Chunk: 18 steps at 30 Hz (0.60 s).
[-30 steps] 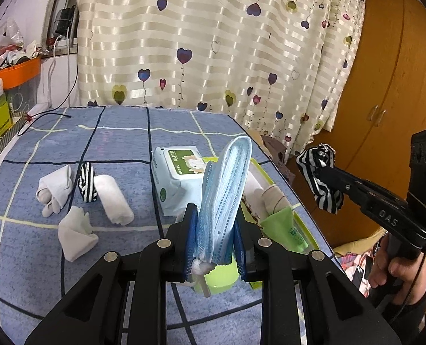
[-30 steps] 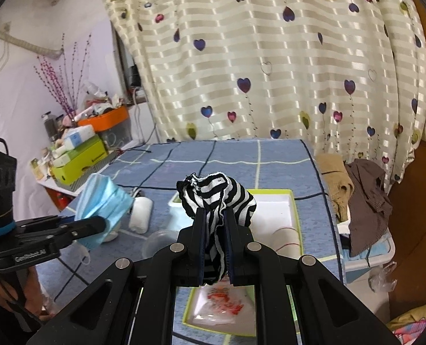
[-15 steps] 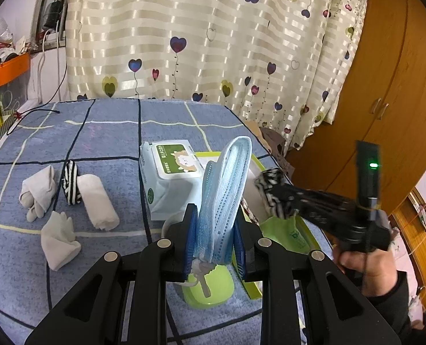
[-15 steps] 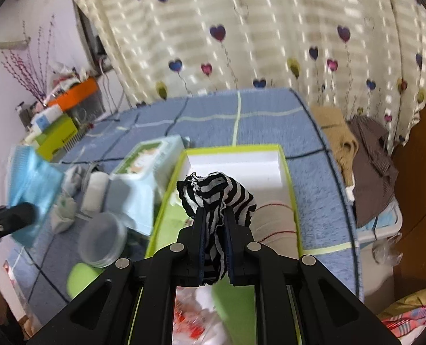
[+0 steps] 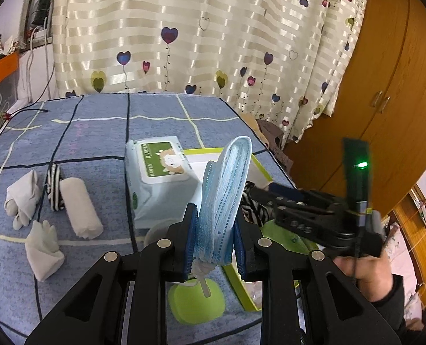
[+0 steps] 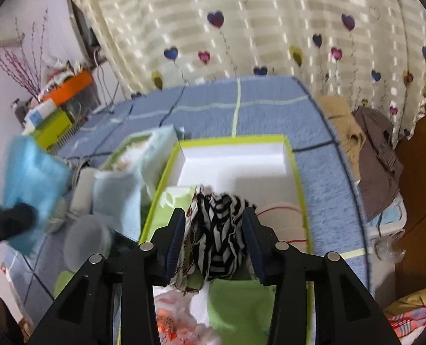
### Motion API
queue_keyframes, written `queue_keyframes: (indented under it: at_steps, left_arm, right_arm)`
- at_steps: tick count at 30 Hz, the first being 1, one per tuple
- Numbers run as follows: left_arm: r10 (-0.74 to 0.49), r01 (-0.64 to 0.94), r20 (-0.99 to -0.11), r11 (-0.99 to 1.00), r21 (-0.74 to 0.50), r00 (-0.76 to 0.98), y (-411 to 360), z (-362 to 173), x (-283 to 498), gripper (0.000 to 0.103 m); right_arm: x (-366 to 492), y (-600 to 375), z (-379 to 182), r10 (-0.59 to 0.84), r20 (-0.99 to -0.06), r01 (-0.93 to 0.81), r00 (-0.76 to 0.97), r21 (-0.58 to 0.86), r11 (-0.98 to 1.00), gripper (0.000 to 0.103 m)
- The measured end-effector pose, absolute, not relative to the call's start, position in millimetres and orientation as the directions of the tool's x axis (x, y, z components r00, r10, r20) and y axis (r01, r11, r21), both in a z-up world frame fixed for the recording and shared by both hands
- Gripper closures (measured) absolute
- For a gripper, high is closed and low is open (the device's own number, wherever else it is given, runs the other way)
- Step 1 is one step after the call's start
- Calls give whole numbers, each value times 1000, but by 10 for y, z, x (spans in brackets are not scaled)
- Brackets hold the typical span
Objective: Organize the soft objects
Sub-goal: 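Release the striped sock into the tray with the right tool while the left tool lowers the mask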
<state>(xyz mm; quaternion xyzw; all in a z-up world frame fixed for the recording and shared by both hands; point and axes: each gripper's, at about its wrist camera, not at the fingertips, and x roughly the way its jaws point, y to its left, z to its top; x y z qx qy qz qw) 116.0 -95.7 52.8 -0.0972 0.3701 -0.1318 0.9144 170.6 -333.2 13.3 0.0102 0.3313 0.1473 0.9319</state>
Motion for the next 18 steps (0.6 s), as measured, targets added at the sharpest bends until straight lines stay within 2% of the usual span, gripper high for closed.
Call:
queue_keyframes:
  at_steps: [5,12,18]
  left_arm:
    - [-337,196,-665,940,-280,666,-1145,495,1199,78]
    - [-405,263,-734,914,-308,545,-1603,230,1231,78]
    - [-398,227,-797,917,-329,455,-1819,-51,1331,78]
  right_arm:
    - [1412,-3547,336,281,-556,-246,782,139,959,61]
    - [1182,-3823,345,261,-543,-206,798,161,965,61]
    - [1069,-4002,317,260,-526,-185,810,191,964,61]
